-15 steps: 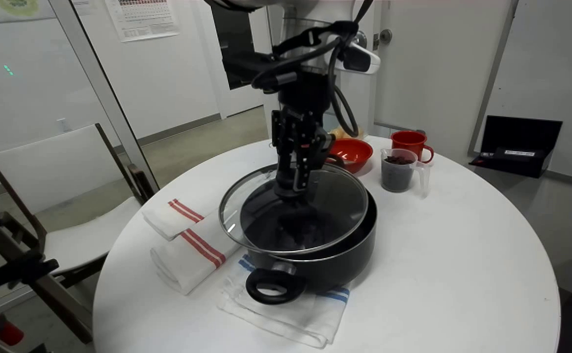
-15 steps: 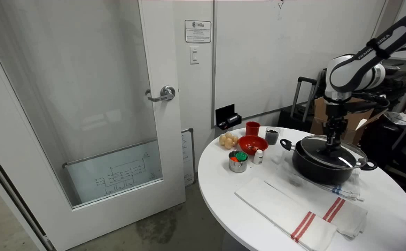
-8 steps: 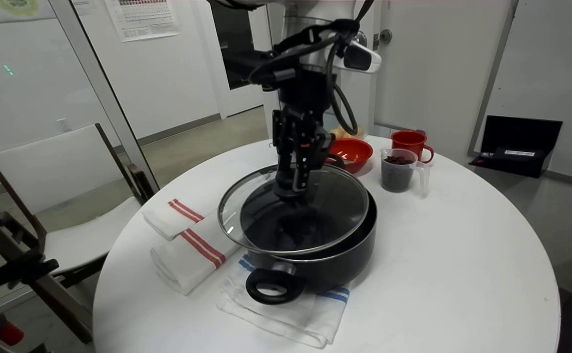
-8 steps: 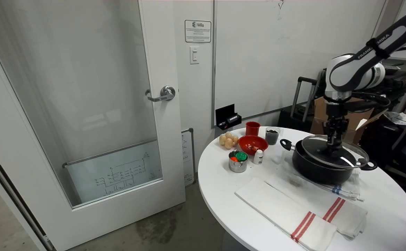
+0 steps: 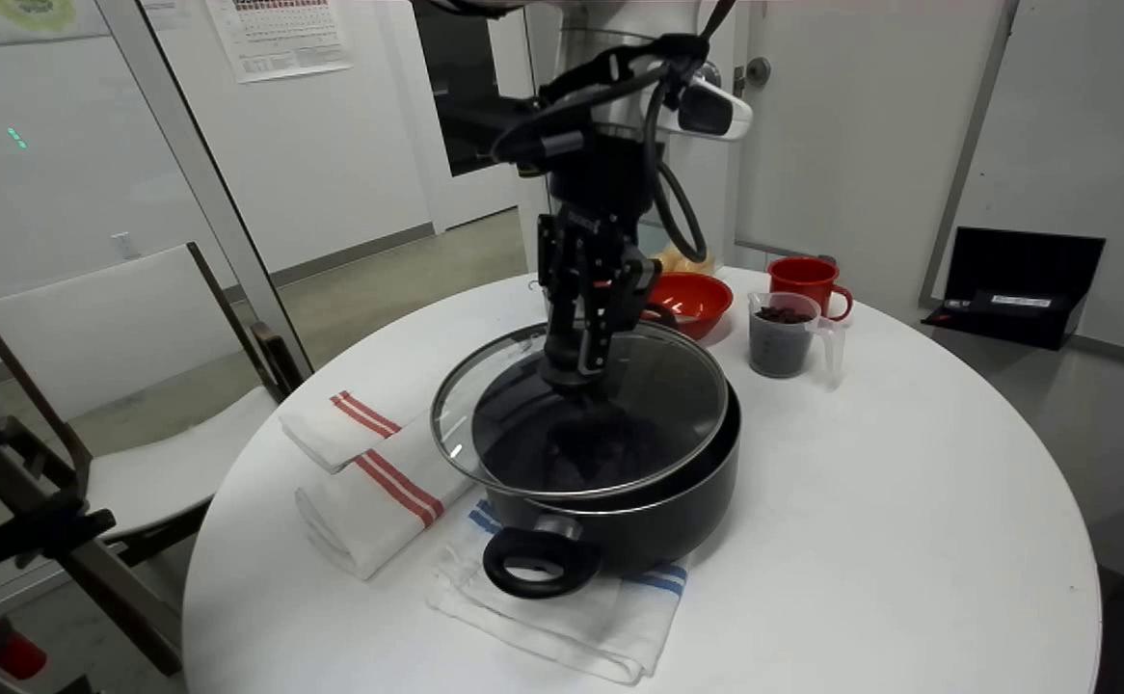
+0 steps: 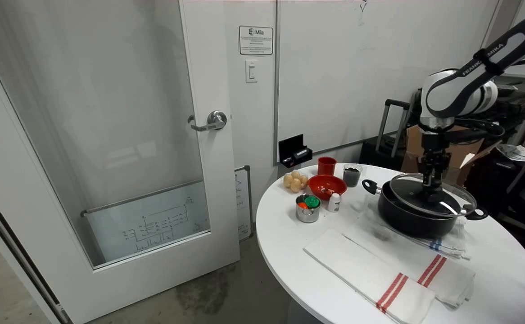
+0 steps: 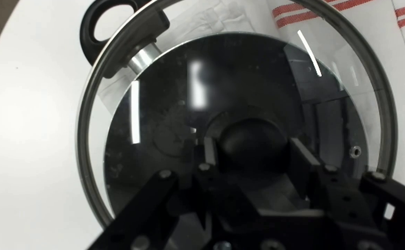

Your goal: Put the lid on the pot

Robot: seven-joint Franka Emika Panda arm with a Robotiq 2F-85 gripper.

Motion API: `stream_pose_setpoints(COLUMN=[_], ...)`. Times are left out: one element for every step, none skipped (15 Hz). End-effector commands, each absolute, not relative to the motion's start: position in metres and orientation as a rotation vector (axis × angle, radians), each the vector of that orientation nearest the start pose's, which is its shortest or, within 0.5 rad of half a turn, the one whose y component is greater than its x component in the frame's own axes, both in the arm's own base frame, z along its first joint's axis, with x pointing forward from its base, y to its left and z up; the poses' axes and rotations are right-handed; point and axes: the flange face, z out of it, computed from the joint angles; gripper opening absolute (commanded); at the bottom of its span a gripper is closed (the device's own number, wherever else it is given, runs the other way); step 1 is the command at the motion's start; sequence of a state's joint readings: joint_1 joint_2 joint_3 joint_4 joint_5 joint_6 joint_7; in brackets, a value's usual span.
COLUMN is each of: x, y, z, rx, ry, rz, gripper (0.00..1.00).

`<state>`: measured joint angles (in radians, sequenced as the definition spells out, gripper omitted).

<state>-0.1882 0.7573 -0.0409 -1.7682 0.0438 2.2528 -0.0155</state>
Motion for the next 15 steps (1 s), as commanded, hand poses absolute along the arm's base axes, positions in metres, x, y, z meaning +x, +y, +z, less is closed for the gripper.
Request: stream_pose_setpoints(x=[0.627, 0.629, 0.633, 0.636, 0.639, 0.641, 0.643, 0.645, 0.647, 0.635, 0.636, 0.637, 0.638, 0.638, 0.638], y=[-0.144, -0.145, -0.147, -0.147, -0.148, -0.149, -0.15, -0.15, -0.15, -0.147, -0.147, -0.147, -0.147, -0.147, -0.147], z=[0.105, 0.103, 0.1, 0.096, 0.092, 0.089, 0.085, 0.084, 0.086, 0.084, 0.083, 0.083, 0.083, 0.083, 0.083], rx=[-3.053, -3.052, -3.051, -3.052, -3.053, -3.053, -3.054, -3.057, -3.057, -3.064, -3.063, -3.063, -3.063, -3.063, -3.063], ry=[0.385, 0.387, 0.383, 0.385, 0.386, 0.384, 0.384, 0.385, 0.383, 0.365, 0.364, 0.364, 0.364, 0.363, 0.363], rz=[0.415, 0.411, 0.402, 0.4, 0.397, 0.395, 0.394, 0.392, 0.393, 0.405, 0.408, 0.407, 0.407, 0.407, 0.407], gripper=[0.26, 0.26, 0.26, 0.26, 0.26, 0.26, 0.26, 0.26, 0.26, 0.51, 0.51, 0.51, 0.51, 0.51, 0.51])
